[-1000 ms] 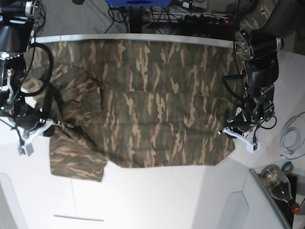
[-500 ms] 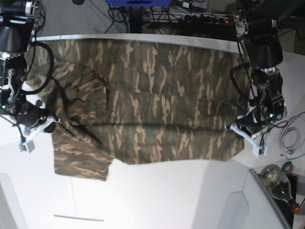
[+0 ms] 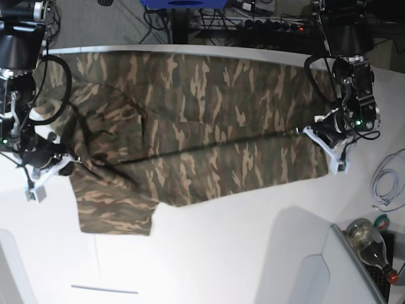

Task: Layout the t-shirt on the table in an organized manner, then fold the t-shirt properly
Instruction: 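Fold the side edge inward with the left gripper toward the right gripper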

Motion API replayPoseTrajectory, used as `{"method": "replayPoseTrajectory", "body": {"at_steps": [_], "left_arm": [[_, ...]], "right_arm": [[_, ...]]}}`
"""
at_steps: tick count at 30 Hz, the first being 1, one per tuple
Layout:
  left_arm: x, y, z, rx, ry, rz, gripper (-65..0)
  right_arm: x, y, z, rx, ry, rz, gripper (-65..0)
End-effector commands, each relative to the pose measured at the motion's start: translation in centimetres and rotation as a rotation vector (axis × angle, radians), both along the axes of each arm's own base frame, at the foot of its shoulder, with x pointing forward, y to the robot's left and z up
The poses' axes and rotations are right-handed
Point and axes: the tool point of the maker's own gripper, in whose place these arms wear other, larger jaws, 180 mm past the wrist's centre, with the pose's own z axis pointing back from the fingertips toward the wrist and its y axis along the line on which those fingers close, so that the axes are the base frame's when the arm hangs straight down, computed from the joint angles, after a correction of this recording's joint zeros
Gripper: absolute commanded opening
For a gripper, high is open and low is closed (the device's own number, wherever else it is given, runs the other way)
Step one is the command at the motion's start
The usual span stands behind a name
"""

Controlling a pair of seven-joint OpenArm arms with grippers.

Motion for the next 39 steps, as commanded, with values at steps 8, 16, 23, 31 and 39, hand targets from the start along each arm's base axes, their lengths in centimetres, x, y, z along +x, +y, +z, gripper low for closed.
{"method": "replayPoseTrajectory", "body": {"at_steps": [8,16,23,31,39], "left_arm": [[0.7,0.9,0.5,0.0,-0.028,0.024,-65.0],[-1.2,4.0,3.9,0.064,-0.064,0.086,-12.2],[0.5,8.5,5.6,0.043,-0.116,0.232,-7.2],[6.6,7.8,4.6,-0.068,-0.165,0.259,-7.2],[8.6,6.2,1.7,-0.129,-0.142,0.252,-7.2]], "right_arm": [[1.3,-0.4,1.7,-0.005,-0.059,0.004,-65.0],[1.3,0.1,1.5,0.006,-0.057,0.005,-65.0],[1.3,0.1,1.6,0.006,-0.06,0.005,-65.0],[1.4,0.1,1.7,0.005,-0.065,0.005,-65.0],[1.6,0.1,1.8,0.005,-0.068,0.005,-65.0]]}}
